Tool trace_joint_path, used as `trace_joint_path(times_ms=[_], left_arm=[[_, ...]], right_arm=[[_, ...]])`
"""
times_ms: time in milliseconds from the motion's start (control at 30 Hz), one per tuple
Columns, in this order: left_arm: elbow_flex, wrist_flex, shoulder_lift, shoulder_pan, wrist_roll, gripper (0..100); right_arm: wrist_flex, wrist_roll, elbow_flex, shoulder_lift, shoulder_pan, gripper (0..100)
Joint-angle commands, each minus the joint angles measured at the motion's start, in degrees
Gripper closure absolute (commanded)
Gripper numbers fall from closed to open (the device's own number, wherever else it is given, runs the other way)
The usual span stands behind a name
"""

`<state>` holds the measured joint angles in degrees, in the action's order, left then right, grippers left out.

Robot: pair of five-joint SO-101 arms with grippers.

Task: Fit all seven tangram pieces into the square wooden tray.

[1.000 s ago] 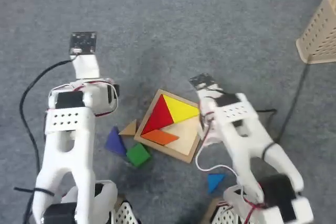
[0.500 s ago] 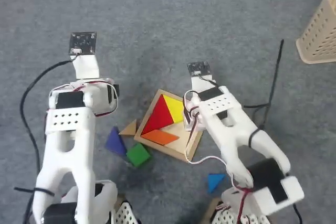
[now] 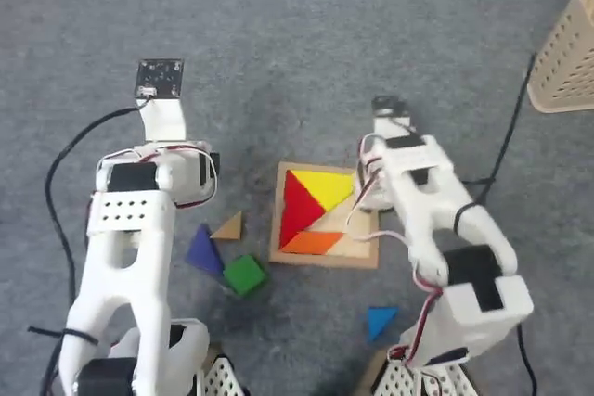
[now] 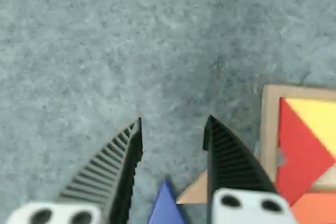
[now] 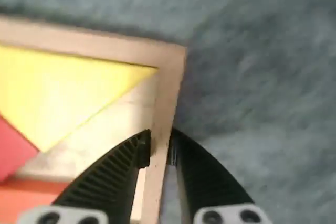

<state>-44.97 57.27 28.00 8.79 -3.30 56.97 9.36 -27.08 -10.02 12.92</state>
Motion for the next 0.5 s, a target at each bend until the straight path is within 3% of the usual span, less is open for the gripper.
trace_joint_path(times_ms=[0,233,467], left_arm=[[0.04,-0.79,2.2,-0.44,-0.35,82],[-0.22,-0.88,2.2,-0.44,-0.26,82],[-0.22,-0.88,2.2,-0.44,-0.26,82]], right_arm=[[-1.63,-4.04,7.74,-3.74,-5.23,96.5],[3.56,-9.58,16.26,-5.58,-7.08,95.7],[6.55,-11.08,16.53,-2.77,-6.64,82.8]])
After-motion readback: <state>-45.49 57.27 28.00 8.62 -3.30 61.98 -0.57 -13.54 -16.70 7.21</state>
